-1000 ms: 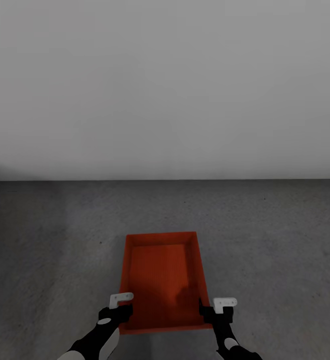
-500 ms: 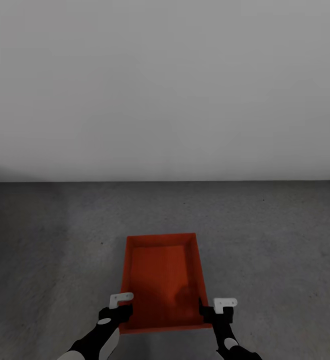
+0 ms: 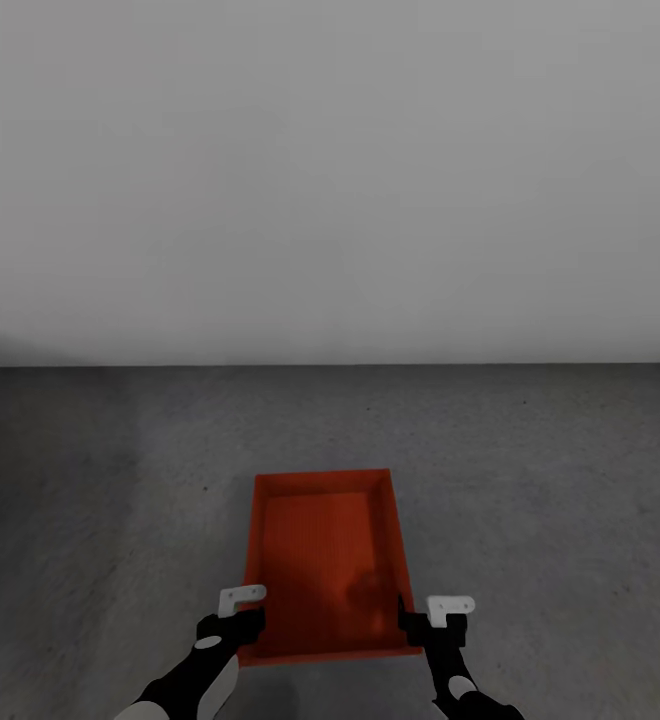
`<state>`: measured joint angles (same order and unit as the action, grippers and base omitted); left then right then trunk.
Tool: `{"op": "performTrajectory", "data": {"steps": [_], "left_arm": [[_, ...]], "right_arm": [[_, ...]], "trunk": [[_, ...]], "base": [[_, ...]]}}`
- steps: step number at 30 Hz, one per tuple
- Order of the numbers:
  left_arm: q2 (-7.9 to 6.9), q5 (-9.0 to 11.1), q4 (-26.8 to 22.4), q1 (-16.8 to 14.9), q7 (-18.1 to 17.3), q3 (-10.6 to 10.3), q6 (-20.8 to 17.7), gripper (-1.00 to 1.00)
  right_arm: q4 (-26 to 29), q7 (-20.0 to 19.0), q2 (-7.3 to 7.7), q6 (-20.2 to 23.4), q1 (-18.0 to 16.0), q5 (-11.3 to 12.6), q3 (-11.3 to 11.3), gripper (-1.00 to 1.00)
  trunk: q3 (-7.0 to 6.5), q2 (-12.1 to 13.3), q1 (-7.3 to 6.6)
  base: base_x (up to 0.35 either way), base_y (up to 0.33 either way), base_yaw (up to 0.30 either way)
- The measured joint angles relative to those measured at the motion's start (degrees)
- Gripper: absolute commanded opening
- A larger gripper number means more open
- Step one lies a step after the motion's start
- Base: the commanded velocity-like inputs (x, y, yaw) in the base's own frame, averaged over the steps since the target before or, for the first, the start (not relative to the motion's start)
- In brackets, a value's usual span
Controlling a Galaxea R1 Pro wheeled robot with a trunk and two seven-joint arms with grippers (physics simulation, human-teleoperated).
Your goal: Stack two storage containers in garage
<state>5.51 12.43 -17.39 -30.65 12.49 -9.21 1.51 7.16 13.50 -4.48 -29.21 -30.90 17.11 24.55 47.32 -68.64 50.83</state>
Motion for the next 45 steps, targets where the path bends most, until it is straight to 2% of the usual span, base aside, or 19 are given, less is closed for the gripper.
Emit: {"op": "performTrajectory", "data": {"steps": [18, 45], "left_arm": [[-0.19, -0.09, -0.02, 0.0, -0.4, 0.03, 0.0, 1.0], [-0.2, -0.17, -0.03, 0.0, -0.38, 0.03, 0.04, 1.0]], "right_arm": [[-0.09, -0.1, 0.0, -1.9, 0.0, -0.48, 0.0, 1.0], [-0.09, -0.04, 0.0, -1.94, 0.0, -0.17, 0.0, 1.0]], "trunk": [[-3.23, 7.22, -3.96], [-8.08, 18.06, -9.89]], "base": [[0.0, 0.0, 0.0], [0.0, 0.0, 0.0]]}}
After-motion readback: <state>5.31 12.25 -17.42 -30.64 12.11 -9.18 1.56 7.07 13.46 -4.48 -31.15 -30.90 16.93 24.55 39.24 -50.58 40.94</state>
